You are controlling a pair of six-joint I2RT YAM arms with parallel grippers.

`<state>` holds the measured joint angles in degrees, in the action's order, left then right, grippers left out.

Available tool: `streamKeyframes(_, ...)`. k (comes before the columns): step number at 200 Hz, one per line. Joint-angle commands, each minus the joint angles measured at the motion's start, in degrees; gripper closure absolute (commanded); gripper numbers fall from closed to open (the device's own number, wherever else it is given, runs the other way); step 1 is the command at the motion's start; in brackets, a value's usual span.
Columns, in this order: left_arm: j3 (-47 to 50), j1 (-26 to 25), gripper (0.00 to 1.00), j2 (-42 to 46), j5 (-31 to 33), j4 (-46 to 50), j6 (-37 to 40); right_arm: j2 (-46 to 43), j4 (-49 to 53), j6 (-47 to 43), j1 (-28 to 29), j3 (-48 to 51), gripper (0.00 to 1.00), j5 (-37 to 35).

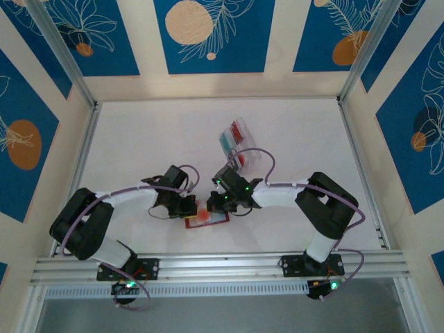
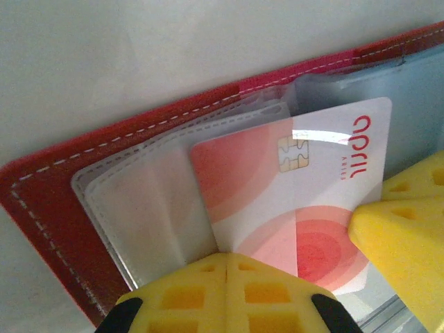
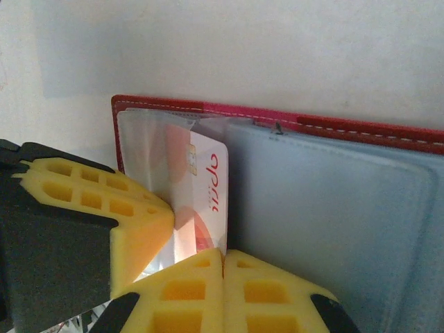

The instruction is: Put the credit cards into the card holder

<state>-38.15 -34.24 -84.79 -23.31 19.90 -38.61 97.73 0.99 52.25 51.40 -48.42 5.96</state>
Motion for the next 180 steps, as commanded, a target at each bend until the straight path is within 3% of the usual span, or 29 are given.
streamKeyframes(1,-0.97,0.27,0.98,0.56,-1.33,1.60,-0.39,1.85,0.24,1.58,1.08,-0.93,1.00,-0.87)
streamKeyframes(24,-1.50,1.60,0.97,2.65,-4.54,0.86,-1.63,1.85,3.54,-0.72,0.33,-0.72,1.00,-1.84)
streamKeyframes(72,-0.44,5.74,0.97,8.37,-1.97,6.82,0.35,3.72,10.89,-5.06,-0.42,-3.21,1.00,-2.87)
streamKeyframes(180,4.28,6.03,1.00,3.44,2.57,6.96,2.24,8.69,15.39,-3.91,1.65,-7.29,1.00,-5.69)
